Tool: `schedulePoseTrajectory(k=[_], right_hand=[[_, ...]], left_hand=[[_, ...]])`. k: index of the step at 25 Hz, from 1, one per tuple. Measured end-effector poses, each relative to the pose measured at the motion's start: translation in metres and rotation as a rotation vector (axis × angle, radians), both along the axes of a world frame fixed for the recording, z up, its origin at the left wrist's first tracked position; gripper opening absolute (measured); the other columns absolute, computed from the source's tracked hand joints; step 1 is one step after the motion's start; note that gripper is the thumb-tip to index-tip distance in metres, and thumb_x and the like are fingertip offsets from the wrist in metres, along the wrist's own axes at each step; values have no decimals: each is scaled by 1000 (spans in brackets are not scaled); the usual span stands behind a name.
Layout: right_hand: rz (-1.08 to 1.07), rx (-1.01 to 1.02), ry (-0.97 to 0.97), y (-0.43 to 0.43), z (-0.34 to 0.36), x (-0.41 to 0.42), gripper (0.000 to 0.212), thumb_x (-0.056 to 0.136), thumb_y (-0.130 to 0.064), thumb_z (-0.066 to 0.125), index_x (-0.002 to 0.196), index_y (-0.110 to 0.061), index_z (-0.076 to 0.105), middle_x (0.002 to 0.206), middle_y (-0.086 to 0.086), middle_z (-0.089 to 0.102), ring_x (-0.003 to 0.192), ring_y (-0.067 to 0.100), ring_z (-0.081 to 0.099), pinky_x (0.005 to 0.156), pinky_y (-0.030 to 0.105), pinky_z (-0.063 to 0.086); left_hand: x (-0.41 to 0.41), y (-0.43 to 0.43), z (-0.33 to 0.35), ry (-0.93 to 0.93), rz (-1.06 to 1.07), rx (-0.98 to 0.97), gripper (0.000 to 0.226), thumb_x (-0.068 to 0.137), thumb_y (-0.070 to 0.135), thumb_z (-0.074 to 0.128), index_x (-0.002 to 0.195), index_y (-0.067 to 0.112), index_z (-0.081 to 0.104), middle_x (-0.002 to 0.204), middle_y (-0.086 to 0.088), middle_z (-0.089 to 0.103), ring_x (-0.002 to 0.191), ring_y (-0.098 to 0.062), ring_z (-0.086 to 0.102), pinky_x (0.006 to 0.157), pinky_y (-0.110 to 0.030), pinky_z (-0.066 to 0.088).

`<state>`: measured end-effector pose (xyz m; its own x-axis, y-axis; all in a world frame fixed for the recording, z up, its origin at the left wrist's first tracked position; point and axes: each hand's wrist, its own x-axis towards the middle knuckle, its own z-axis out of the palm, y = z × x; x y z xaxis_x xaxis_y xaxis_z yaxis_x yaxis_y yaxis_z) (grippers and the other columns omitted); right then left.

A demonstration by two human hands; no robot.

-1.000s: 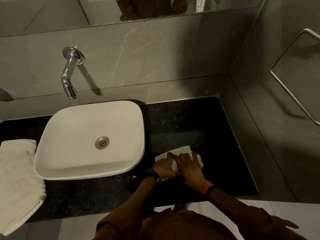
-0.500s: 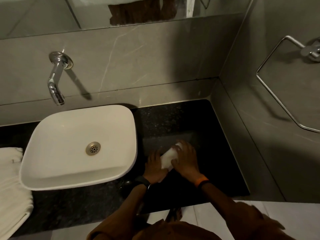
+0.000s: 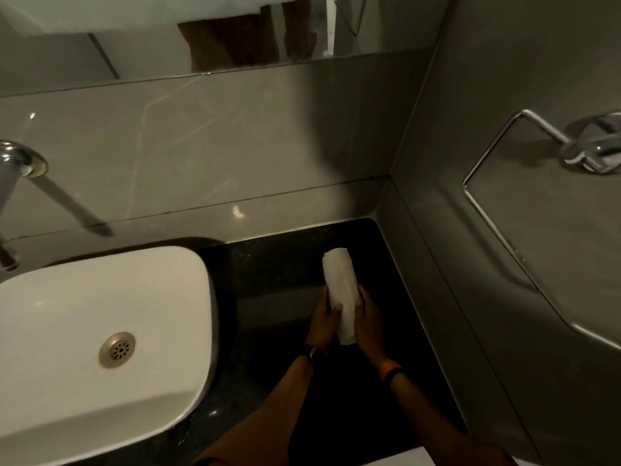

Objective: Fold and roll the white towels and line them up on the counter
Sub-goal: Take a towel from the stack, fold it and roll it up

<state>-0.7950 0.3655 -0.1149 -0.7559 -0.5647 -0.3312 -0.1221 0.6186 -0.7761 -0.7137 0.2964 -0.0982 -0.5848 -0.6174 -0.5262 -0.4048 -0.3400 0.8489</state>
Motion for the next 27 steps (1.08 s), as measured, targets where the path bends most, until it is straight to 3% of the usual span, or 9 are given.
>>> schedulePoseTrajectory(k=[2, 4, 9, 13, 15, 17, 21, 25, 27], right_hand=[[-1, -43, 68, -9, 3, -28, 46, 102, -16, 36, 148, -16, 30, 150, 14, 38, 134, 30, 41, 111, 45, 35], [14, -88, 159, -20, 0, -54, 48, 101, -14, 39, 148, -16, 30, 152, 13, 35, 134, 28, 39, 110, 45, 37], [105, -115, 334, -32, -11, -87, 55, 97, -12, 51, 148, -13, 29, 157, 13, 27, 141, 29, 29, 113, 43, 34], [108, -74, 493, -46, -23, -113, 47, 100, -31, 47, 145, -29, 36, 153, 3, 34, 135, 19, 37, 103, 15, 38], [85, -60, 515, -55, -24, -122, 44, 100, -40, 37, 141, -28, 43, 150, 5, 39, 135, 19, 40, 103, 25, 41], [194, -85, 564, -59, -34, -126, 52, 94, -31, 28, 141, -12, 44, 151, 13, 39, 141, 27, 34, 115, 42, 30], [107, 32, 645, -76, -38, -131, 43, 94, -44, 43, 135, -34, 45, 143, 1, 45, 130, 20, 43, 110, 43, 36], [207, 55, 661, -78, -23, -124, 48, 96, -15, 54, 142, -14, 41, 153, 14, 34, 140, 33, 31, 117, 43, 27], [239, 31, 694, -74, -12, -104, 50, 93, -10, 57, 141, -7, 41, 151, 19, 36, 139, 37, 32, 118, 49, 25]], left_hand=[[-31, -14, -4, -17, -53, -55, 54, 101, 7, 43, 149, 5, 20, 154, -17, 30, 141, -30, 32, 115, -31, 31], [-61, -29, -10, -12, -85, -57, 51, 101, 2, 42, 148, 3, 23, 151, -19, 33, 138, -31, 36, 100, -17, 39], [-114, -45, -19, 152, 1, 121, 60, 99, -3, 41, 151, 22, 23, 157, -11, 20, 139, -35, 31, 111, -55, 37], [-141, -49, -29, 187, 64, 117, 59, 98, 1, 48, 149, 21, 28, 155, -12, 29, 137, -32, 36, 110, -53, 40], [-149, -52, -34, 135, 99, 26, 60, 96, 1, 50, 149, 19, 29, 155, -12, 31, 138, -30, 37, 111, -51, 38], [-158, -58, -41, 117, 98, -42, 60, 95, -1, 49, 149, 17, 30, 156, -11, 31, 140, -29, 35, 114, -50, 36], [-169, -76, -41, 196, 94, 80, 61, 97, -1, 46, 150, 23, 27, 155, -11, 31, 139, -30, 36, 112, -47, 37], [-152, -83, -36, 175, 38, -10, 58, 97, 0, 42, 150, 21, 28, 154, -10, 35, 133, -21, 40, 106, -35, 40], [-126, -85, -23, 95, -28, -247, 54, 98, 3, 42, 149, 15, 29, 155, -10, 33, 139, -22, 35, 116, -36, 31]])
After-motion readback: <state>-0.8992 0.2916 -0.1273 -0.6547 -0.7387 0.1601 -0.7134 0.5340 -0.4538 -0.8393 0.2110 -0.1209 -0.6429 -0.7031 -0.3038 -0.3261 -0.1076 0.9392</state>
